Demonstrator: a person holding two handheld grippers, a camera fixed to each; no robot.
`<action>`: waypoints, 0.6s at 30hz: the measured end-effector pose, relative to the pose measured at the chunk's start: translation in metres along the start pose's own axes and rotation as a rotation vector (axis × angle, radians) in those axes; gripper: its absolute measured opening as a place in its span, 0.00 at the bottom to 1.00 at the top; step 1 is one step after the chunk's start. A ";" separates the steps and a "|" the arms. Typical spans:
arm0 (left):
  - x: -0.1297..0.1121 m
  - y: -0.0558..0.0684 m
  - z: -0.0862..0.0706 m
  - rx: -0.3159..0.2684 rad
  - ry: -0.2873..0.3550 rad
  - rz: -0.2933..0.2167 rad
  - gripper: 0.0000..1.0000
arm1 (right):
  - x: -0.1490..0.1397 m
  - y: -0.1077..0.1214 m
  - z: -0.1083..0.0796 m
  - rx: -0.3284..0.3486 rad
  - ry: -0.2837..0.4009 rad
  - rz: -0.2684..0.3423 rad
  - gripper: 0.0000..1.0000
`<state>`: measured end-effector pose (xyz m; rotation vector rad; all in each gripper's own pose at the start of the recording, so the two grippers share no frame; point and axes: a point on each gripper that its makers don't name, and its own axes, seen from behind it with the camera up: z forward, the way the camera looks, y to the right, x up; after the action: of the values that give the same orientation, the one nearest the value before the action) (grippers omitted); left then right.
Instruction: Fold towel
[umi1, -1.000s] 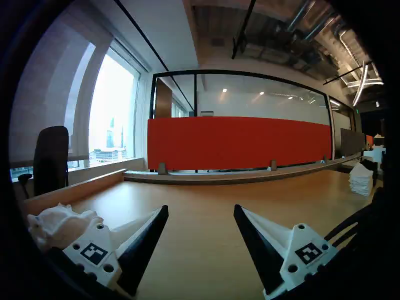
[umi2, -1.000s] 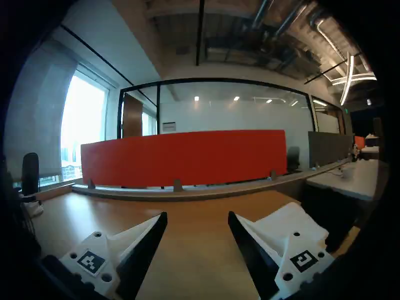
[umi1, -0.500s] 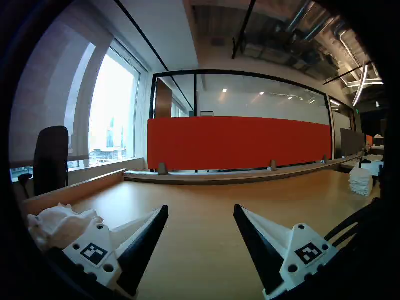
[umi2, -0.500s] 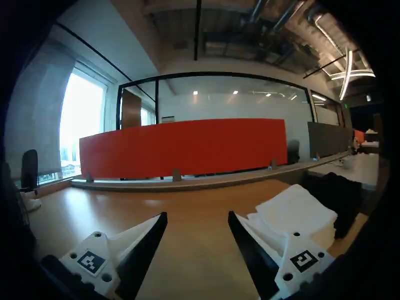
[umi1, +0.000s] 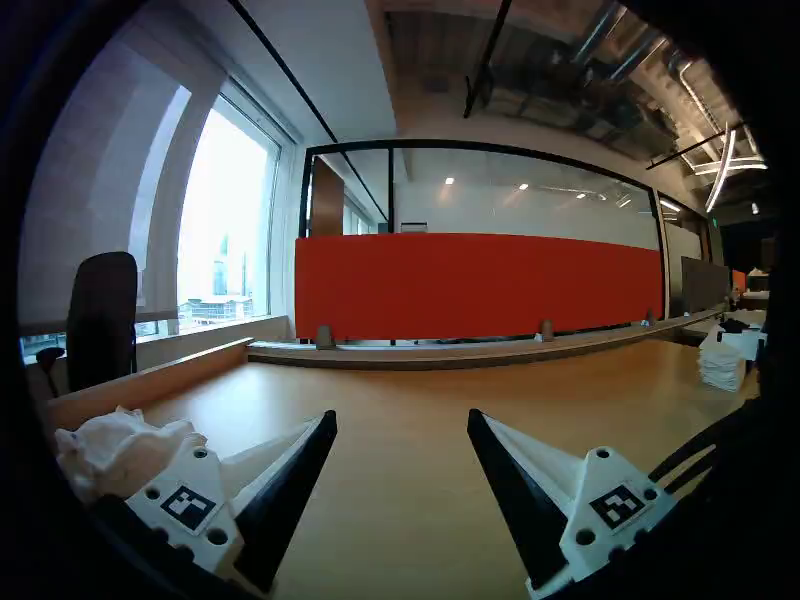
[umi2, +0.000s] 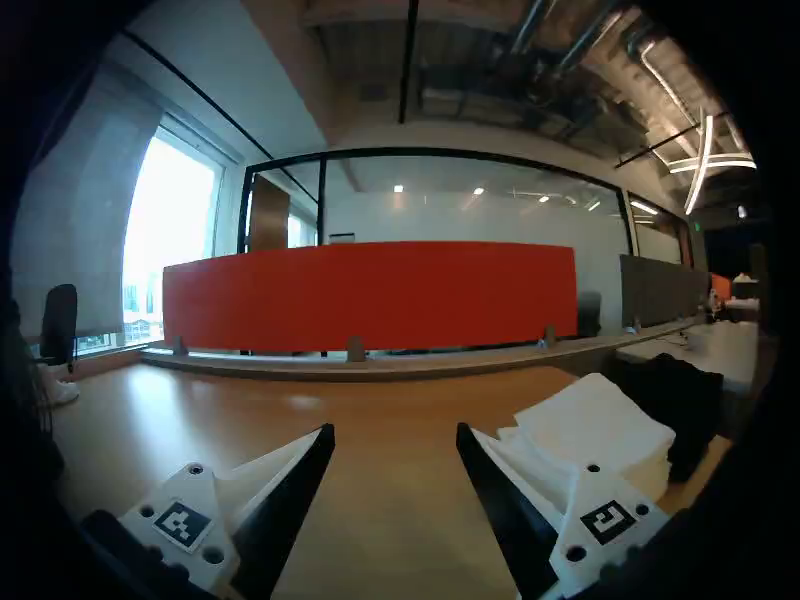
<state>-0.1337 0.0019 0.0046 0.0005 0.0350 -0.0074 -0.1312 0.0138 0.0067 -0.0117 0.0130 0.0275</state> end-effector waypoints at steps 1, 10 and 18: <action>0.000 0.000 0.000 0.000 0.000 0.000 0.97 | 0.000 -0.002 -0.001 0.002 0.001 -0.005 0.94; 0.000 0.000 0.000 0.000 0.000 0.000 0.97 | 0.003 -0.011 -0.004 0.010 0.009 -0.026 0.94; 0.001 0.000 0.000 0.000 0.000 0.000 0.97 | 0.003 -0.011 -0.005 0.014 0.009 -0.026 0.94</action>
<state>-0.1330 0.0022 0.0042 0.0005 0.0349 -0.0076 -0.1283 0.0028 0.0019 0.0017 0.0222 0.0009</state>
